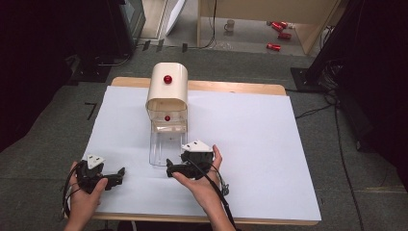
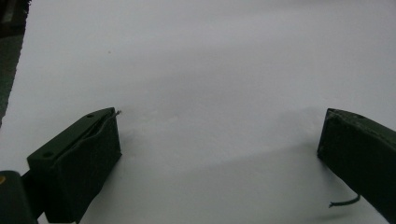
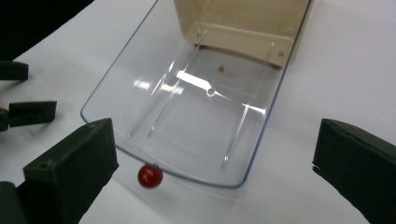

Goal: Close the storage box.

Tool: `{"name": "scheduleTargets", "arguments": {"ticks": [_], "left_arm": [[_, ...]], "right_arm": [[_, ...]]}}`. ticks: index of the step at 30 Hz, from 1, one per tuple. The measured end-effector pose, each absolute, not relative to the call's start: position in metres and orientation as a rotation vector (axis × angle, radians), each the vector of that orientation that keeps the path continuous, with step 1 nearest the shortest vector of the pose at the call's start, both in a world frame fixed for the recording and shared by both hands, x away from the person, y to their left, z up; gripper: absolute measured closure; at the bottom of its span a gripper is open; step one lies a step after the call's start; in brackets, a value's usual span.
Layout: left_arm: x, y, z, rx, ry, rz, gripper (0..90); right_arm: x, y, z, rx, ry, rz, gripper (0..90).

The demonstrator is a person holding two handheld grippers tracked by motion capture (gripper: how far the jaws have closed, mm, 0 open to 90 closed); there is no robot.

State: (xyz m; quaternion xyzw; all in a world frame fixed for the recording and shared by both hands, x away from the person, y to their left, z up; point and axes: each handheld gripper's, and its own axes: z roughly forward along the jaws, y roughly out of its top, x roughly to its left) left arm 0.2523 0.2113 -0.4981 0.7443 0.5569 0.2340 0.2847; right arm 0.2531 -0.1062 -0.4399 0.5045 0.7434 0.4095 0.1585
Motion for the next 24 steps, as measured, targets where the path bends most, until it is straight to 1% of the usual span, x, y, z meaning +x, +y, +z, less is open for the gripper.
{"name": "scheduleTargets", "arguments": {"ticks": [9, 24], "left_arm": [[0.252, 0.211, -0.498, 1.990, 1.490, 0.626, 0.0], [0.252, 0.211, -0.498, 1.990, 1.490, 0.626, 0.0]], "right_arm": [[0.236, -0.113, -0.455, 1.480, 2.134, 1.176, 0.0], [0.225, -0.095, -0.481, 1.511, 2.178, 1.127, 0.1]]}}
